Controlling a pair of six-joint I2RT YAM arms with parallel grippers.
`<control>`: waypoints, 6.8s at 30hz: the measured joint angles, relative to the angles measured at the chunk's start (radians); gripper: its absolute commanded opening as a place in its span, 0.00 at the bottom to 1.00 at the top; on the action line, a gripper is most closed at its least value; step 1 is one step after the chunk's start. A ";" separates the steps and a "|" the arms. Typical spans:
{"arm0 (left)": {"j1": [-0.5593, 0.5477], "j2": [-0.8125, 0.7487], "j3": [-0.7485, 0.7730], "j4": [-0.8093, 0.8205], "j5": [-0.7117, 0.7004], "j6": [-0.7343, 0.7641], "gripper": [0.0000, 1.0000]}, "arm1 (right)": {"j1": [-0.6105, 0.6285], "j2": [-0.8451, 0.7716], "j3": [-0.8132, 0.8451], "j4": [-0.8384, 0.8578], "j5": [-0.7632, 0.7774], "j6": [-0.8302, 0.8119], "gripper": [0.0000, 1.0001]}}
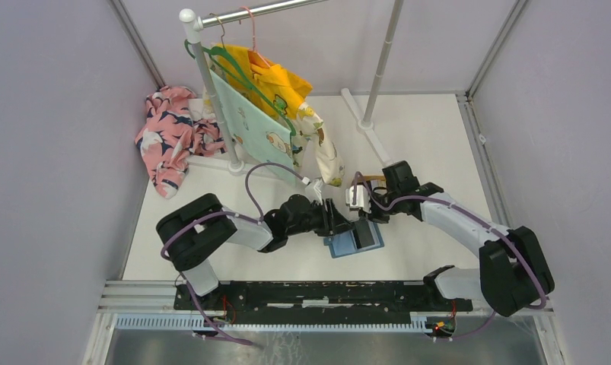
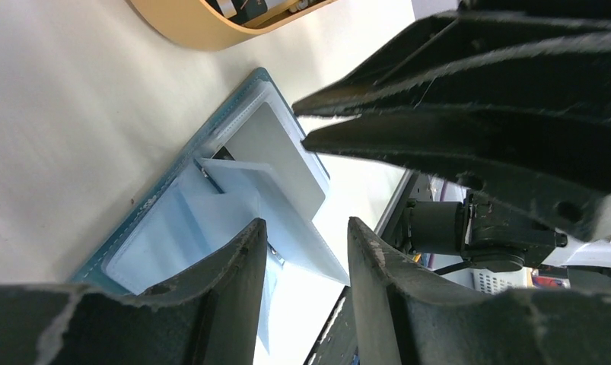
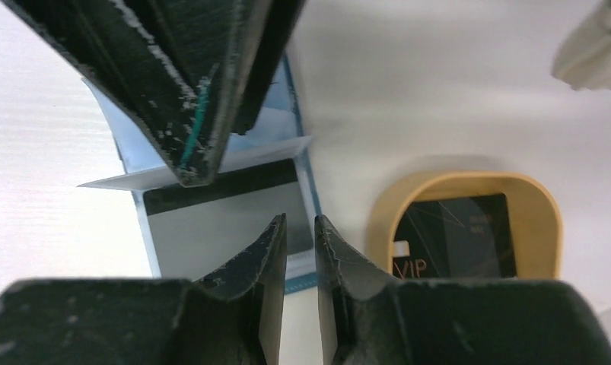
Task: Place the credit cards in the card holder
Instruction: Turn over the card slot in the card holder, then pick up the credit card from the storage box.
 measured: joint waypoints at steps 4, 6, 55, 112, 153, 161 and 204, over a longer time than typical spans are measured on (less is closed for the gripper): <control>-0.001 0.039 0.017 0.022 0.019 -0.011 0.50 | -0.041 -0.026 0.000 0.022 0.003 0.033 0.26; -0.003 0.056 0.024 0.027 0.022 -0.016 0.50 | -0.059 -0.038 0.000 0.034 0.004 0.047 0.26; -0.165 0.035 0.195 -0.234 -0.177 0.228 0.52 | -0.397 -0.346 -0.019 0.208 -0.117 0.299 0.98; 0.036 0.090 0.267 -0.425 -0.329 0.339 0.61 | -0.337 0.286 0.010 0.545 -0.004 1.301 0.64; 0.058 0.199 0.414 -0.496 -0.294 0.341 0.58 | -0.347 0.325 0.049 0.498 -0.023 1.284 0.66; 0.058 0.203 0.419 -0.503 -0.285 0.362 0.57 | -0.360 0.330 0.012 0.586 -0.108 1.367 0.60; 0.060 0.195 0.412 -0.506 -0.248 0.377 0.56 | -0.330 0.412 0.039 0.575 -0.186 1.339 0.43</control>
